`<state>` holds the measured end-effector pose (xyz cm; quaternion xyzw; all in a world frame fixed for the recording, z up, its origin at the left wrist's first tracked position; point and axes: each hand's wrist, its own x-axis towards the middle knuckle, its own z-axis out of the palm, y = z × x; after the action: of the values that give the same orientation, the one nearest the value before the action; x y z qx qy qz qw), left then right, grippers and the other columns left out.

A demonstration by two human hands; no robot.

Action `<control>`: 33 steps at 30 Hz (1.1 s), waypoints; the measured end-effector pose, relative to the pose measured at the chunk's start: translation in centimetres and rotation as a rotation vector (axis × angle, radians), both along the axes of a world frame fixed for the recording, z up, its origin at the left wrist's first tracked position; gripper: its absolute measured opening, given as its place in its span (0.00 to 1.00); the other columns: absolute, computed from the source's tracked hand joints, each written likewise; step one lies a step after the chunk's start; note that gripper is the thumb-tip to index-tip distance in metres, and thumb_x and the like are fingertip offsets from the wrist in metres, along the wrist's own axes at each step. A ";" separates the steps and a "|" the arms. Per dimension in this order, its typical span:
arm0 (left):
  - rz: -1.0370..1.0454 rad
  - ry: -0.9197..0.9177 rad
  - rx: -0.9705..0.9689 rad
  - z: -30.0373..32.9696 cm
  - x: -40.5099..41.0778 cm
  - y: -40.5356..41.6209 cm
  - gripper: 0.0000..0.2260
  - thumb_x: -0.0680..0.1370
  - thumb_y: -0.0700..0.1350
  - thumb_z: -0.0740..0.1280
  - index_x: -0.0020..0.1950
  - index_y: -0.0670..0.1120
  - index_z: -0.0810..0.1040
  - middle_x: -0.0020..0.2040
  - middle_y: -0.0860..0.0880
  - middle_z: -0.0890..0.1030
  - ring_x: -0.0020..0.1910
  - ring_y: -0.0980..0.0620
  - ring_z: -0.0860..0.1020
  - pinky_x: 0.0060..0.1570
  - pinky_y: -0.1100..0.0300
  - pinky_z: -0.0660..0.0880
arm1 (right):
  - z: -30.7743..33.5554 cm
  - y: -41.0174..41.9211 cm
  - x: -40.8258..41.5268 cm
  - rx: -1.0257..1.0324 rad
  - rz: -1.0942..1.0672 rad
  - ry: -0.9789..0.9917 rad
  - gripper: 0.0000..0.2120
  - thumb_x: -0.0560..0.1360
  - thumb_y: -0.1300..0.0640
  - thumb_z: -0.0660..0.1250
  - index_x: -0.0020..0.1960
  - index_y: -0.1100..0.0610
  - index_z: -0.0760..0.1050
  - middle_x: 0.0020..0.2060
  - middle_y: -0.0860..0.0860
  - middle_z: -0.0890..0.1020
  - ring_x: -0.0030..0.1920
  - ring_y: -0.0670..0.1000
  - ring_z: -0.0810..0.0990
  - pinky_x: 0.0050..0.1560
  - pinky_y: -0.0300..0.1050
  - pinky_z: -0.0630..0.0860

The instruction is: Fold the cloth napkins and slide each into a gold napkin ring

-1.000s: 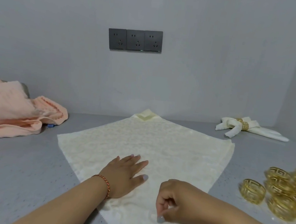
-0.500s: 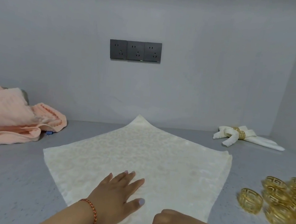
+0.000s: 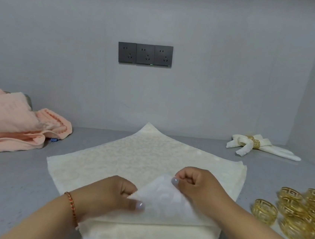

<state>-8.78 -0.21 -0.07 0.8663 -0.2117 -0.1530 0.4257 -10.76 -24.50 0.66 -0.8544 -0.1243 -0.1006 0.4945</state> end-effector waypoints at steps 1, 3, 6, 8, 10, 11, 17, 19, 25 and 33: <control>0.029 -0.113 0.097 -0.1 -0.2 -0.1 0.21 0.72 0.54 0.74 0.29 0.47 0.66 0.27 0.55 0.65 0.27 0.57 0.63 0.31 0.63 0.59 | -0.1 0.0 -0.1 0.007 0.010 0.002 0.11 0.74 0.54 0.70 0.34 0.52 0.76 0.25 0.43 0.70 0.26 0.42 0.66 0.30 0.31 0.63; 0.073 -0.178 0.137 -0.9 -0.2 0.1 0.21 0.74 0.50 0.72 0.29 0.48 0.64 0.25 0.56 0.63 0.26 0.59 0.61 0.30 0.63 0.58 | -0.3 -0.6 -0.4 -0.025 0.060 0.060 0.10 0.73 0.52 0.71 0.35 0.51 0.76 0.25 0.41 0.70 0.27 0.42 0.66 0.30 0.32 0.63; 0.153 -0.235 0.086 -1.7 -0.8 0.1 0.22 0.76 0.48 0.70 0.25 0.51 0.64 0.23 0.56 0.63 0.25 0.58 0.62 0.28 0.66 0.57 | -1.0 -2.1 -1.1 -0.190 0.168 0.130 0.16 0.72 0.49 0.72 0.30 0.49 0.70 0.25 0.40 0.68 0.28 0.41 0.64 0.31 0.36 0.58; 0.198 -0.260 0.048 -2.0 -1.1 -0.1 0.23 0.76 0.47 0.70 0.24 0.52 0.64 0.23 0.55 0.63 0.25 0.58 0.61 0.28 0.66 0.57 | -0.9 -2.7 -1.4 -0.267 0.195 0.135 0.22 0.73 0.49 0.71 0.26 0.49 0.64 0.23 0.41 0.64 0.27 0.41 0.60 0.30 0.37 0.55; 0.187 -0.228 0.003 -1.7 -1.6 -0.1 0.22 0.75 0.48 0.71 0.25 0.50 0.65 0.24 0.55 0.63 0.26 0.58 0.61 0.29 0.67 0.56 | -0.1 -3.2 -1.5 -0.279 0.201 0.140 0.24 0.75 0.50 0.69 0.27 0.51 0.60 0.23 0.42 0.61 0.26 0.42 0.58 0.29 0.37 0.53; 0.163 -0.187 -0.021 -1.3 -1.7 0.1 0.21 0.74 0.50 0.72 0.27 0.48 0.65 0.25 0.54 0.63 0.27 0.58 0.61 0.29 0.66 0.56 | 0.6 -3.3 -1.6 -0.277 0.209 0.148 0.24 0.76 0.51 0.68 0.28 0.52 0.59 0.23 0.42 0.60 0.26 0.42 0.58 0.29 0.37 0.54; 0.201 -0.118 -0.220 2.7 -0.5 0.2 0.19 0.73 0.50 0.74 0.29 0.48 0.68 0.28 0.49 0.62 0.28 0.53 0.58 0.29 0.61 0.54 | 4.8 -2.6 0.0 -0.193 0.169 0.176 0.26 0.77 0.52 0.68 0.24 0.54 0.61 0.23 0.43 0.61 0.25 0.44 0.57 0.26 0.36 0.54; 0.258 -0.115 -0.200 3.6 1.6 0.2 0.21 0.74 0.46 0.73 0.28 0.48 0.64 0.26 0.49 0.61 0.24 0.54 0.58 0.25 0.63 0.53 | 5.5 -2.3 2.9 -0.223 0.074 0.153 0.27 0.76 0.52 0.68 0.25 0.53 0.58 0.22 0.44 0.60 0.24 0.45 0.56 0.25 0.38 0.53; 0.376 -0.143 0.083 3.0 11.7 1.3 0.19 0.73 0.45 0.74 0.27 0.47 0.69 0.22 0.54 0.68 0.20 0.56 0.64 0.24 0.66 0.61 | 4.1 -1.2 14.4 -0.406 -0.098 0.146 0.24 0.74 0.51 0.70 0.25 0.54 0.64 0.21 0.48 0.67 0.19 0.43 0.63 0.26 0.37 0.62; 0.500 -0.150 0.317 0.3 24.9 -0.4 0.12 0.77 0.47 0.68 0.36 0.45 0.72 0.38 0.47 0.74 0.38 0.50 0.73 0.41 0.62 0.69 | 0.2 0.0 27.2 -0.601 -0.196 0.212 0.21 0.76 0.53 0.66 0.28 0.55 0.62 0.26 0.51 0.65 0.26 0.46 0.64 0.35 0.41 0.62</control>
<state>16.15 -0.57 0.20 0.9561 0.0040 -0.0103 0.2928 16.46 -24.47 0.88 -0.9756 -0.0135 -0.0169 0.2183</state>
